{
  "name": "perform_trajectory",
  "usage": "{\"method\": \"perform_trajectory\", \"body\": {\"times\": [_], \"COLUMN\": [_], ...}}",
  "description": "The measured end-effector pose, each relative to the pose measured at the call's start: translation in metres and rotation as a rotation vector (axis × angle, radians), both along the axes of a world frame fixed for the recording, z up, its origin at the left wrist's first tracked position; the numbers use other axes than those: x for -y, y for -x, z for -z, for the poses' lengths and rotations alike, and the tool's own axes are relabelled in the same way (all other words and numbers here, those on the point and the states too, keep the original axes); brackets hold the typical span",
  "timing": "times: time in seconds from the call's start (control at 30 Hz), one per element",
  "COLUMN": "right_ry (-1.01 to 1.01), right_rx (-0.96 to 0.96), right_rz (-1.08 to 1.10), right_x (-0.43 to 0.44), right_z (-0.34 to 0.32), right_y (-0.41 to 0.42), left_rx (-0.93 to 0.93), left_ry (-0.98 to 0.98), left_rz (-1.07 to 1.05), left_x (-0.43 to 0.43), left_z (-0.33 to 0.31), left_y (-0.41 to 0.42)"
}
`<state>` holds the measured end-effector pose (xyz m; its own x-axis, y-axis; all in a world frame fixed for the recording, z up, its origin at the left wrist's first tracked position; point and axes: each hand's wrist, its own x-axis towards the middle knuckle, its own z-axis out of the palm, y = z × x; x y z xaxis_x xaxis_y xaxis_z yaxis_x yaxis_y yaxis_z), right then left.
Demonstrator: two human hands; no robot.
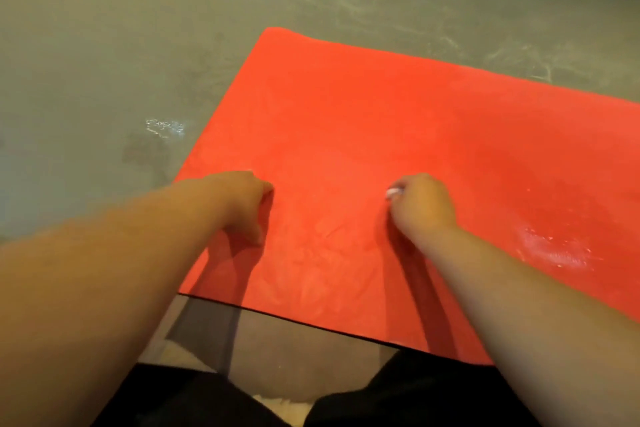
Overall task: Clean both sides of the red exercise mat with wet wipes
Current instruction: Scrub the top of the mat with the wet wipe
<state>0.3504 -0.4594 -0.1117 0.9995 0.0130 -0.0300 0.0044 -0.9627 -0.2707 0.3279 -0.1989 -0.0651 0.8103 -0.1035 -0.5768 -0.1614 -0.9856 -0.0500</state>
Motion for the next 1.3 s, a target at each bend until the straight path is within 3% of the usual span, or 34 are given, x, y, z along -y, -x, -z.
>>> {"method": "perform_trajectory", "body": {"times": [0.03, 0.1, 0.23, 0.3, 0.37, 0.5, 0.57, 0.8, 0.9, 1.07, 1.3], "right_ry": [-0.009, -0.02, -0.127, -0.176, -0.111, 0.151, 0.229, 0.01, 0.051, 0.234, -0.032], "right_rx": [-0.002, -0.009, -0.072, -0.085, -0.098, -0.112, -0.156, -0.12, -0.195, -0.425, -0.275], "right_rz": [0.083, 0.024, -0.442, -0.524, -0.421, 0.054, 0.146, -0.325, -0.226, 0.246, -0.175], "right_x": [0.003, -0.025, -0.113, -0.116, -0.088, 0.004, 0.014, -0.081, -0.055, 0.008, -0.071], "right_z": [0.001, 0.004, 0.0, -0.004, -0.005, -0.017, -0.023, -0.015, -0.019, -0.045, -0.027], "right_y": [-0.003, 0.012, 0.081, 0.087, 0.072, 0.037, 0.044, 0.1, 0.094, 0.093, 0.119], "left_rx": [-0.028, -0.076, -0.029, 0.003, -0.003, -0.089, -0.156, -0.147, -0.149, -0.132, -0.099], "left_ry": [-0.03, -0.042, -0.004, -0.003, -0.016, -0.021, -0.012, -0.166, -0.192, -0.168, -0.117], "left_rz": [-0.051, -0.141, -0.17, -0.172, -0.168, -0.179, -0.201, 0.037, 0.093, 0.144, 0.212], "left_x": [-0.014, -0.033, -0.034, -0.03, -0.026, -0.016, -0.008, 0.038, 0.042, 0.038, 0.048], "left_z": [-0.001, 0.002, 0.004, 0.002, 0.002, -0.002, -0.006, -0.016, -0.011, -0.008, -0.007], "left_y": [0.004, 0.012, 0.011, 0.009, 0.009, 0.008, 0.008, 0.012, 0.01, 0.01, 0.015]}}
